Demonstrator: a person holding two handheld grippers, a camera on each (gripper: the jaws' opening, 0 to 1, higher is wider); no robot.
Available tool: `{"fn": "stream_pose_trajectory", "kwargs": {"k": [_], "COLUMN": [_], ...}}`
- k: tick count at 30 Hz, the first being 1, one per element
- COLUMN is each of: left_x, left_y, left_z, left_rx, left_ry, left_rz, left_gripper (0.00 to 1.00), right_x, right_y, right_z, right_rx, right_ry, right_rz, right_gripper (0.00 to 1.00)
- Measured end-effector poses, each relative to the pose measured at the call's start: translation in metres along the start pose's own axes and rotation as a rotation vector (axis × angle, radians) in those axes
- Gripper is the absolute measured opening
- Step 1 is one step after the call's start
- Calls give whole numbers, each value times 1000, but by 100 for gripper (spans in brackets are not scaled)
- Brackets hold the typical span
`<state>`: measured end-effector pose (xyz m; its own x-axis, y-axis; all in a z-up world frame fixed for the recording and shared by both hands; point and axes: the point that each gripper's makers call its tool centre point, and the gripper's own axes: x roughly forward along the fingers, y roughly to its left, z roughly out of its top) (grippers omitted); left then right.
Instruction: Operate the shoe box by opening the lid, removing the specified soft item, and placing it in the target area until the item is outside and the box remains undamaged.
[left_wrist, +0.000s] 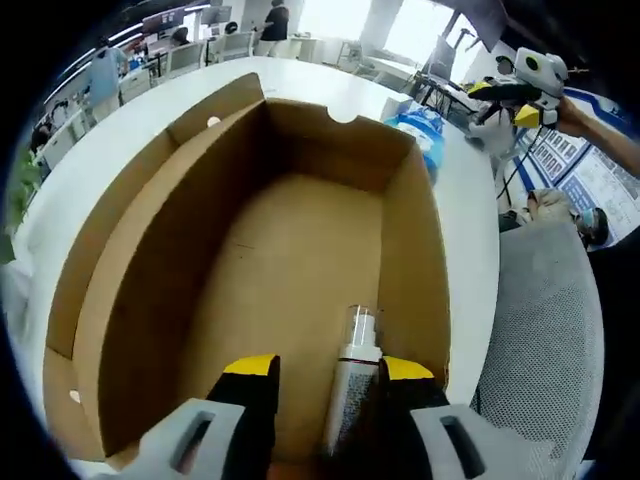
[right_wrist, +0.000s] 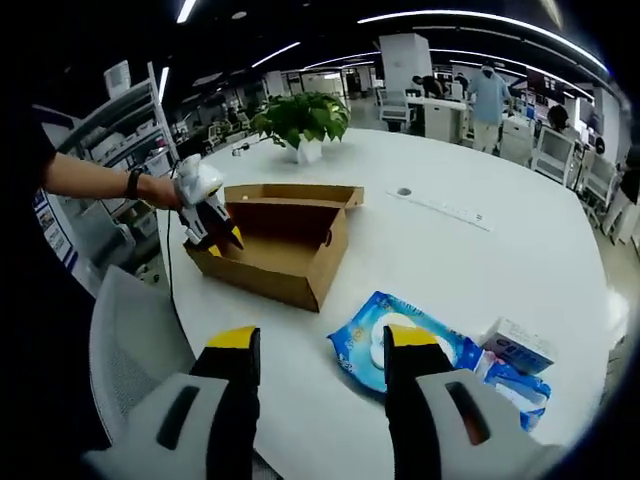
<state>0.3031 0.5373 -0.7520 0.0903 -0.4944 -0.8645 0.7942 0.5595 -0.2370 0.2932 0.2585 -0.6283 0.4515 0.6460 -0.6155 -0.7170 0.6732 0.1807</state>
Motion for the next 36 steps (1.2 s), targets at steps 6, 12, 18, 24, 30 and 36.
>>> {"fn": "stream_pose_trajectory", "kwargs": {"k": [6,12,18,24,30,36], "left_x": [7,7,3,5,11,18], "left_y": [-2,-4,-1,-11,-7,-7], "left_z": [-2,-2,-6,-10,-25,-27], "left_rx": [31,56,93,144,216,243], "left_ry": [29,52,77,90,158,164], "left_rz": [-26,-31,-13,-44,-3,19], "left_gripper": [41,42,42,40,40,31], "right_x": [-6,-11,-17,-17,-16,-15], "right_y": [-1,4,6,14,15,15], "right_z": [-12,-28,-33,-41,-40,-43], "right_rx": [25,34,48,46,50,59], "right_ry": [3,27,25,41,35,34], "right_rz": [-20,-19,-25,-7,-9,-14], "right_gripper": [46,46,45,44,43,42]}}
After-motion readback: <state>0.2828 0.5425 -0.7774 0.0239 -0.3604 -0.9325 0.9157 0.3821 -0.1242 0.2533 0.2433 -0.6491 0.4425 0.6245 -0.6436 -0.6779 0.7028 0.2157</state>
